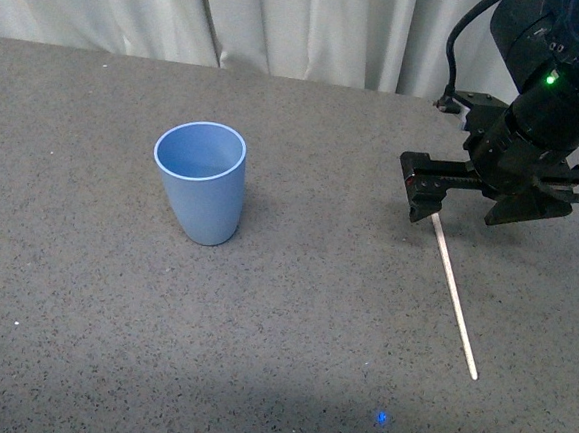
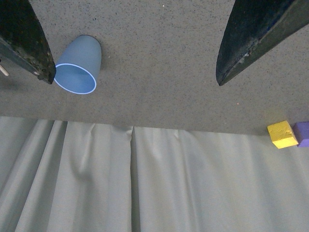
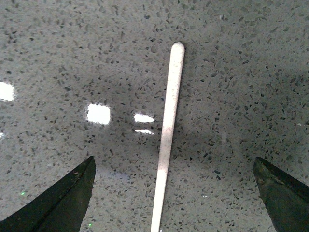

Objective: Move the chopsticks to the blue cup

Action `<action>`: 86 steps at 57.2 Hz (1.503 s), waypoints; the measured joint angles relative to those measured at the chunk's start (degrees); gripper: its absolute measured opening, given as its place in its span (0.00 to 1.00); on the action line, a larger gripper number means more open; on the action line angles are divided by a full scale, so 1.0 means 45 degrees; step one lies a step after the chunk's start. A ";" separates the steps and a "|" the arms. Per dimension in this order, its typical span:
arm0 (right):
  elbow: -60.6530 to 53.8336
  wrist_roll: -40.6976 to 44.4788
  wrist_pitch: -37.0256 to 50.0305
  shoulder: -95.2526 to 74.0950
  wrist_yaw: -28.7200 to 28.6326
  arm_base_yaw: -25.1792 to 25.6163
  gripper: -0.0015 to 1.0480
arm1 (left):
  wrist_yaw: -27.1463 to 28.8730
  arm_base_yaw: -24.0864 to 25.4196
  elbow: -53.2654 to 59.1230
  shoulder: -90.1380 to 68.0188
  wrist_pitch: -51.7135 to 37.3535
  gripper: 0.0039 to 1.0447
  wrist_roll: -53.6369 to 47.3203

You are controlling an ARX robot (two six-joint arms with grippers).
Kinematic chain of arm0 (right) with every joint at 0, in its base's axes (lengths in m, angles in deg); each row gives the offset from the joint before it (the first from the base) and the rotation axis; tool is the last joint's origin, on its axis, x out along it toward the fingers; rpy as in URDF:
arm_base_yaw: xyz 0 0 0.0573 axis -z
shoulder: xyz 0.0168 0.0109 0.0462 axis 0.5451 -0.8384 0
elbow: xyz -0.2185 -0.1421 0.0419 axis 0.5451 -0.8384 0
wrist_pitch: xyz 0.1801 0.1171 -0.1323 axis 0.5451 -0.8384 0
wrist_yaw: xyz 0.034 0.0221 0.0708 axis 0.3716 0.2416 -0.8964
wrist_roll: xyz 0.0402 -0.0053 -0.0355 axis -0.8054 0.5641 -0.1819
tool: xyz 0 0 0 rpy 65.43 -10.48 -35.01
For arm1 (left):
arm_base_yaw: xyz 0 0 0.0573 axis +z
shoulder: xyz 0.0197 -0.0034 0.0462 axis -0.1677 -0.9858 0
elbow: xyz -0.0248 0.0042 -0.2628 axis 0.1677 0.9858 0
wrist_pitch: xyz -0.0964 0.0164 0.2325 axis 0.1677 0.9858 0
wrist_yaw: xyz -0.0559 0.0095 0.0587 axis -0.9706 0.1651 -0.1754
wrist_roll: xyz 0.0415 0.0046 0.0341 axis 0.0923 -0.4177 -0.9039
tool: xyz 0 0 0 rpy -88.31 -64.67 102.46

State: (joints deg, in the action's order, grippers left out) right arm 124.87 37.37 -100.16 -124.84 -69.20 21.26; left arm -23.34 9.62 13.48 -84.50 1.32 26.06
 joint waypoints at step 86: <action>-0.4027 -0.0903 1.0909 0.4269 -0.3521 -0.0991 0.01 | 0.0000 0.0000 0.0000 0.0000 0.0000 0.94 0.0000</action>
State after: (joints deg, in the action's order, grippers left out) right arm 106.75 33.31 -51.07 -105.63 -85.04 16.80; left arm -23.34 9.62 13.48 -84.50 1.32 26.06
